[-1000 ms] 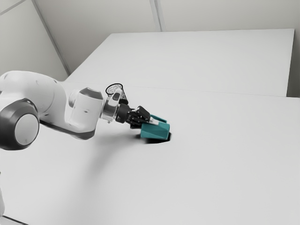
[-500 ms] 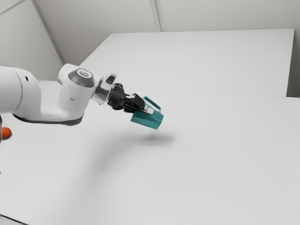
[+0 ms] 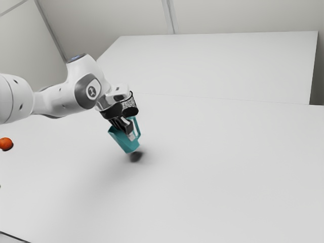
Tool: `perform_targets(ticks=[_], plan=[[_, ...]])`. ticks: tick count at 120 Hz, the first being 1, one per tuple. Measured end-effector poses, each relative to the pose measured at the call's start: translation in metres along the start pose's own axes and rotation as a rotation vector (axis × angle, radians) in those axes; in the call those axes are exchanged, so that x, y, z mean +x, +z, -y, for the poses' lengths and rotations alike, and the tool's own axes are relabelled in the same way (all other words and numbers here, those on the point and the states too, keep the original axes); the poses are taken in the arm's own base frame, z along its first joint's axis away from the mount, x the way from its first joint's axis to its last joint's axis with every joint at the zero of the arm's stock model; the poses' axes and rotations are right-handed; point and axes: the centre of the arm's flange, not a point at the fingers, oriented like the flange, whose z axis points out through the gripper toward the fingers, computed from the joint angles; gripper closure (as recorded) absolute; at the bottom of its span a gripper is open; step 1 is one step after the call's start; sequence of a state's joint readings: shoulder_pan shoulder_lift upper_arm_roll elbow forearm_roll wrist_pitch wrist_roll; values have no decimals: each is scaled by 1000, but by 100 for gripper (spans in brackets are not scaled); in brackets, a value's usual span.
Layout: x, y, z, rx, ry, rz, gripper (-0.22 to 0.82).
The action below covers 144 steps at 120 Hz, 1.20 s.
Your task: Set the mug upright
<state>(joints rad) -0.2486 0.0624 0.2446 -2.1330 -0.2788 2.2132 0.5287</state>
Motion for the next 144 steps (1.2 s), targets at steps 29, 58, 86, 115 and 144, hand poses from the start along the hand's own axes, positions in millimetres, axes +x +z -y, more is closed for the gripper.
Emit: perform_targets(ticks=[29, 58, 86, 115, 144], plan=[[10, 12, -10, 134, 36, 32, 77], [1, 25, -21, 207, 39, 15, 77], [-10, 38, -20, 250, 21, -31, 77], [-7, 42, -18, 264, -3, -66, 71], [-6, 41, -18, 262, -16, -82, 52]])
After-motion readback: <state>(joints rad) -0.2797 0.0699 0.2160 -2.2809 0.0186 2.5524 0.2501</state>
